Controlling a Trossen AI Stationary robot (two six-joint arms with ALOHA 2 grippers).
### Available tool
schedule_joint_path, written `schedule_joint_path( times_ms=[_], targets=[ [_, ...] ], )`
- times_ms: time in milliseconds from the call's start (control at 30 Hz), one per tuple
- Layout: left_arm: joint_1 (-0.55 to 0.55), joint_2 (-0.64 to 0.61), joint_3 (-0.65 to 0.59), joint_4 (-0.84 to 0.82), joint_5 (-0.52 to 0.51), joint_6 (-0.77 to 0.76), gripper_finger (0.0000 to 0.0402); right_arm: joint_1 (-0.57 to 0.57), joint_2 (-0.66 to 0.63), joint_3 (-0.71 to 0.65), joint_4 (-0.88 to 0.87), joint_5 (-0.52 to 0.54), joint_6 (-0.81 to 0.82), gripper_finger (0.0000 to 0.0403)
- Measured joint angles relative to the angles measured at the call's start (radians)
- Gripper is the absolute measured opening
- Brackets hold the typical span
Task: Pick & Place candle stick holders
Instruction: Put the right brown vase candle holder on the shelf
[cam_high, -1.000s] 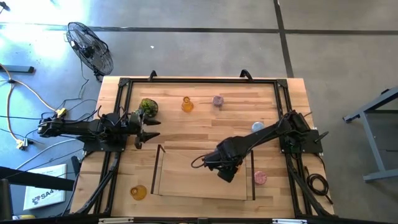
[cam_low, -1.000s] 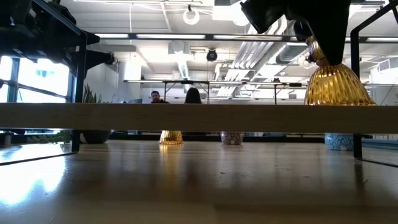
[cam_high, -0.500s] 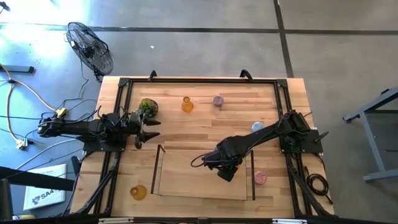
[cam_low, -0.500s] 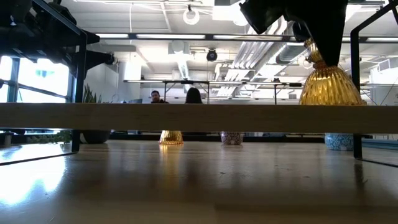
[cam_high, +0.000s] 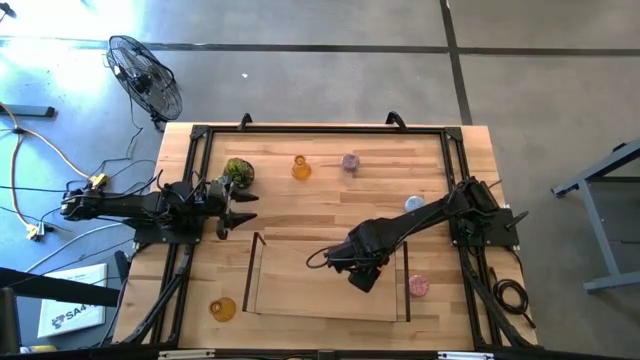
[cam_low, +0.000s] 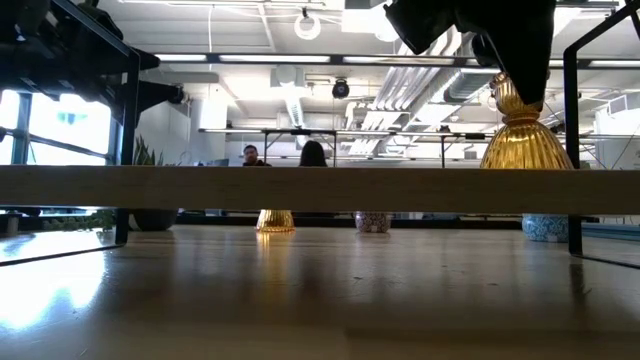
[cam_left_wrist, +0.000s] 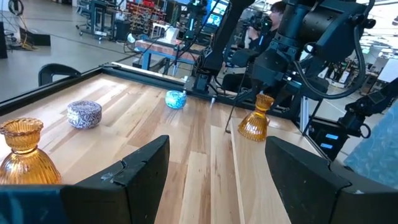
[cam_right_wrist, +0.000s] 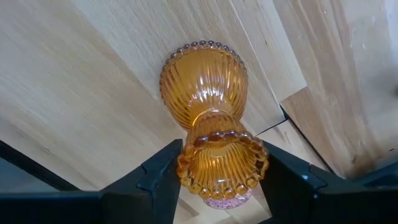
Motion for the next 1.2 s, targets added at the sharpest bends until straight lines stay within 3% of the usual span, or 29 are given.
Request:
schedule_joint_path(
  times_ms=[600, 1200],
  targets=[
    [0.0, 0.0, 0.0, -0.005, 0.005, 0.0, 0.0262, 0.002, 0.0, 0.004, 0.024, -0.052, -0.002, 0.0191],
    [0.0, 0.0, 0.0, -0.023, 0.035, -0.004, 0.0262, 0.002, 0.0, 0.131, 0.013, -0.03, 0.038, 0.0191]
  ],
)
